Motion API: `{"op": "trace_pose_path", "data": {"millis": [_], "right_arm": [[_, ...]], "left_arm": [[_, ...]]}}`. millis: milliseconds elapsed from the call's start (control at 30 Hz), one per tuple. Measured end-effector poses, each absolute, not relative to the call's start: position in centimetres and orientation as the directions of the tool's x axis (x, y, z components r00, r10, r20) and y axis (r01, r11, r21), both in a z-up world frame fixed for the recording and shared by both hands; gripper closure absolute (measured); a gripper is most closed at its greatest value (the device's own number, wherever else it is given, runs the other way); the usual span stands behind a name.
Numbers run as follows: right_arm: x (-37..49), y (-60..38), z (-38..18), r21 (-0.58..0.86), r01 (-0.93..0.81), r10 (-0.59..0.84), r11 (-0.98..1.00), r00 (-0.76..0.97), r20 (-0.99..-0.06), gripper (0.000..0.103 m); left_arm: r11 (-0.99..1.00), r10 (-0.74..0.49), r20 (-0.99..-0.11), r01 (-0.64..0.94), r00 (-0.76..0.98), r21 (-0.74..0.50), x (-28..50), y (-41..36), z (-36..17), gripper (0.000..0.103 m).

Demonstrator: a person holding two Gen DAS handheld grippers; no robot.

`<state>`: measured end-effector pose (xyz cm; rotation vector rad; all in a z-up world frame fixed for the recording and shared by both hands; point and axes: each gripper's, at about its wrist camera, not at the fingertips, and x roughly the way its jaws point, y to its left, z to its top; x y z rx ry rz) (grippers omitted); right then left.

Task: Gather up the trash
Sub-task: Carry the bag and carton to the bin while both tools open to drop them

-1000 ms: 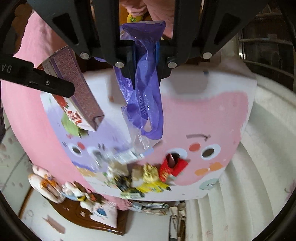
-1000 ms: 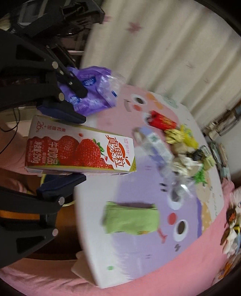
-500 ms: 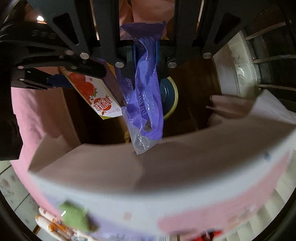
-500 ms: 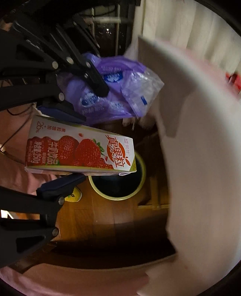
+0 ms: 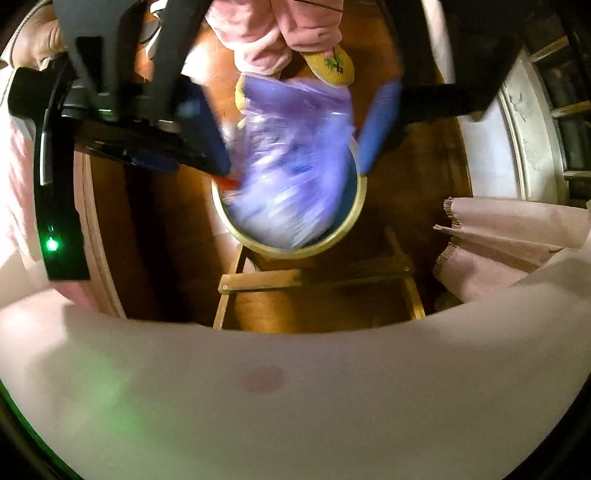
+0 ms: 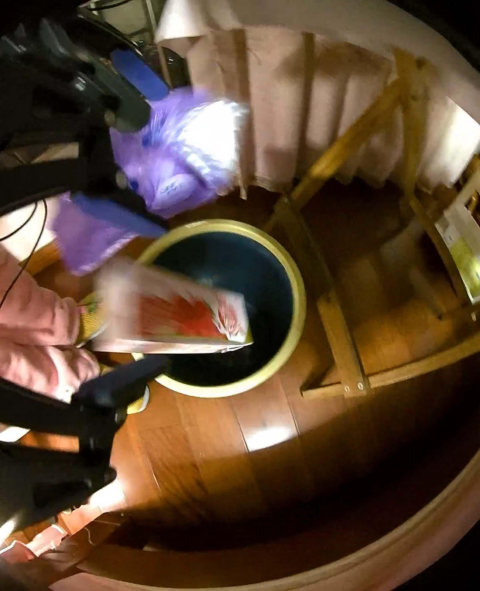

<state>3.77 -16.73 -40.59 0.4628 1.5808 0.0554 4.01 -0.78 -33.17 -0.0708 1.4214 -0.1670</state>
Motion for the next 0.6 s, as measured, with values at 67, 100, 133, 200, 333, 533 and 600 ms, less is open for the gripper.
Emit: {"op": "trace_pose_path", "data": {"millis": [67,100,133,200,333,533,600], "right_arm": [[3.6,-16.8,-40.1,0.314,0.256,0.315,0.914,0.039,-0.948,0.025],[3.5,-16.7,-39.8,0.314,0.255,0.313,0.914,0.048,-0.949,0.023],[3.4,-16.7,-39.4,0.316,0.254,0.312,0.914,0.057,-0.948,0.022],[3.2,-16.7,-38.8,0.315,0.248,0.306,0.916,0.075,-0.949,0.022],[2.5,-16.3,-36.2,0.307,0.228,0.288,0.924,0.111,-0.951,0.022],[0.8,-16.2,-30.3,0.295,0.213,0.270,0.931,0.140,-0.953,0.022],[0.1,-16.2,-27.2,0.293,0.204,0.263,0.934,0.162,-0.951,0.022]], "left_arm": [[0.984,-0.175,-0.973,0.064,0.148,-0.168,4.5,-0.3,-33.2,0.015],[0.982,-0.184,-0.971,0.069,0.150,-0.176,4.6,-0.3,-32.9,0.015],[0.981,-0.188,-0.971,0.074,0.149,-0.179,4.7,-0.1,-32.8,0.011],[0.979,-0.195,-0.968,0.086,0.159,-0.183,4.6,-0.2,-32.1,0.009],[0.977,-0.201,-0.962,0.115,0.185,-0.182,4.0,0.2,-29.9,0.009],[0.978,-0.171,-0.956,0.160,0.237,-0.135,2.5,0.9,-23.9,0.009],[0.978,-0.155,-0.953,0.175,0.261,-0.112,2.0,1.2,-21.4,0.009]]}}
